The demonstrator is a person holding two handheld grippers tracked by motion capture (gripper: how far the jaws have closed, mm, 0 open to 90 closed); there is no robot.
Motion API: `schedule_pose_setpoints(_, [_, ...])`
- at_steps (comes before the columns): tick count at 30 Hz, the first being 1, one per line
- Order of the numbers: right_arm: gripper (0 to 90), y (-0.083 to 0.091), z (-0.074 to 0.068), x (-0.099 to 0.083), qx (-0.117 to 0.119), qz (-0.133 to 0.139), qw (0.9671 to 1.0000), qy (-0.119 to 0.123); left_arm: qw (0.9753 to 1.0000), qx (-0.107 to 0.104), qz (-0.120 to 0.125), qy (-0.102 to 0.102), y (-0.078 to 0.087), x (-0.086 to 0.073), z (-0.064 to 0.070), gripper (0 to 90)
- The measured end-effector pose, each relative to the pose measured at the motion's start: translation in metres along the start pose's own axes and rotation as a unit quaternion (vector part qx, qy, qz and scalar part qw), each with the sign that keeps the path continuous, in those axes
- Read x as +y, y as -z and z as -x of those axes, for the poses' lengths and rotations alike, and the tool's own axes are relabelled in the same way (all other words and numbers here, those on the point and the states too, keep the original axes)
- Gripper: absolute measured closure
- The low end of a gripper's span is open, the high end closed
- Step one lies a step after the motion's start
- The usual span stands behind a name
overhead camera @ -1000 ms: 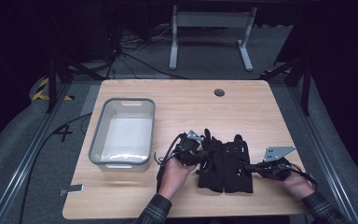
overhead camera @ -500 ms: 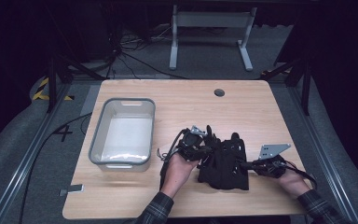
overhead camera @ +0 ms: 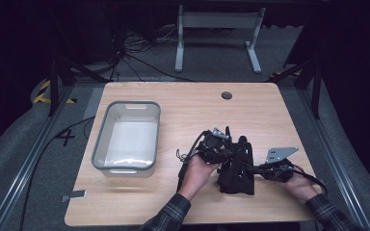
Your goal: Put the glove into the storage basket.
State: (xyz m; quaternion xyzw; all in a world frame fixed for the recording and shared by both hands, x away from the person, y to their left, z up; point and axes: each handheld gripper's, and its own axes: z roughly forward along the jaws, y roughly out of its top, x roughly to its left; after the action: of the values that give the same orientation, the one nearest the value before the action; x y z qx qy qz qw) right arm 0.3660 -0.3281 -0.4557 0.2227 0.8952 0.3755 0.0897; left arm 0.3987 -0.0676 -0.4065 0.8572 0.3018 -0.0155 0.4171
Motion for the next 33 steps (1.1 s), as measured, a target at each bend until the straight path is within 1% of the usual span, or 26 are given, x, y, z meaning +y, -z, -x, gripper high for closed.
schedule_pose_setpoints(2, [90.0, -0.001, 0.0, 0.0, 0.002, 0.001, 1.0, 0.001, 1.0, -0.005, -0.003, -0.007, -0.006, 0.003, 0.003, 82.4])
schedule_pose_setpoints(5, [90.0, 0.0, 0.0, 0.0, 0.001, 0.003, 1.0, 0.002, 0.9999, -0.01, -0.003, -0.012, -0.014, 0.006, 0.007, 81.8])
schedule_pose_setpoints(7, [90.0, 0.002, 0.0, 0.001, 0.0, 0.004, 1.0, 0.002, 0.9998, -0.012, -0.005, -0.014, -0.016, 0.008, 0.008, 81.4])
schedule_pose_setpoints(8, [90.0, 0.008, 0.002, 0.001, -0.007, 0.012, 0.9999, 0.001, 0.9998, -0.012, -0.006, -0.016, -0.019, 0.009, 0.009, 81.3])
schedule_pose_setpoints(9, [90.0, 0.008, 0.002, 0.001, -0.007, 0.012, 0.9999, 0.001, 0.9998, -0.013, -0.005, -0.015, -0.02, 0.009, 0.01, 81.3])
schedule_pose_setpoints(10, [90.0, 0.013, 0.005, 0.001, -0.015, 0.018, 0.9997, -0.003, 0.9997, -0.013, -0.008, -0.019, -0.023, 0.01, 0.011, 81.2])
schedule_pose_setpoints(11, [90.0, 0.015, 0.006, 0.0, -0.018, 0.02, 0.9996, -0.007, 0.9997, -0.014, -0.008, -0.018, -0.025, 0.011, 0.012, 81.1])
schedule_pose_setpoints(13, [90.0, 0.017, 0.008, 0.0, -0.02, 0.021, 0.9996, -0.008, 0.9996, -0.016, -0.009, -0.019, -0.026, 0.011, 0.012, 80.9])
schedule_pose_setpoints(14, [90.0, 0.02, 0.01, -0.003, -0.023, 0.028, 0.9993, -0.012, 0.9996, -0.016, -0.01, -0.019, -0.028, 0.011, 0.012, 80.8])
schedule_pose_setpoints(15, [90.0, 0.022, 0.011, -0.004, -0.025, 0.024, 0.9993, -0.012, 0.9996, -0.019, -0.011, -0.02, -0.031, 0.011, 0.013, 80.6])
schedule_pose_setpoints(20, [89.9, 0.028, 0.014, -0.009, -0.035, 0.028, 0.9988, -0.021, 0.9994, -0.023, -0.008, -0.024, -0.036, 0.012, 0.015, 77.2])
schedule_pose_setpoints(22, [89.9, 0.033, 0.016, -0.01, -0.037, 0.034, 0.9984, -0.025, 0.9993, -0.027, -0.004, -0.025, -0.037, 0.012, 0.017, 75.4])
schedule_pose_setpoints(24, [89.9, 0.036, 0.018, -0.01, -0.04, 0.04, 0.998, -0.028, 0.999, -0.033, 0.006, -0.029, -0.037, 0.013, 0.018, 69.3])
schedule_pose_setpoints(25, [89.9, 0.036, 0.018, -0.01, -0.04, 0.04, 0.998, -0.028, 0.999, -0.033, 0.006, -0.029, -0.037, 0.013, 0.018, 66.9])
schedule_pose_setpoints(26, [89.9, 0.037, 0.018, -0.01, -0.04, 0.041, 0.998, -0.029, 0.9989, -0.034, 0.009, -0.03, -0.036, 0.014, 0.019, 66.9])
schedule_pose_setpoints(28, [89.9, 0.037, 0.018, -0.01, -0.04, 0.041, 0.9979, -0.028, 0.9986, -0.033, 0.018, -0.038, -0.032, 0.016, 0.021, 63.8])
schedule_pose_setpoints(31, [89.9, 0.038, 0.017, -0.01, -0.04, 0.042, 0.9979, -0.028, 0.998, -0.034, 0.033, -0.042, -0.023, 0.017, 0.023, 62.9])
schedule_pose_setpoints(32, [89.9, 0.038, 0.017, -0.01, -0.041, 0.044, 0.9978, -0.028, 0.9978, -0.029, 0.038, -0.045, -0.018, 0.017, 0.023, 63.0])
schedule_pose_setpoints(33, [89.9, 0.04, 0.018, -0.01, -0.041, 0.048, 0.9976, -0.029, 0.9977, -0.027, 0.039, -0.048, -0.015, 0.017, 0.022, 65.3])
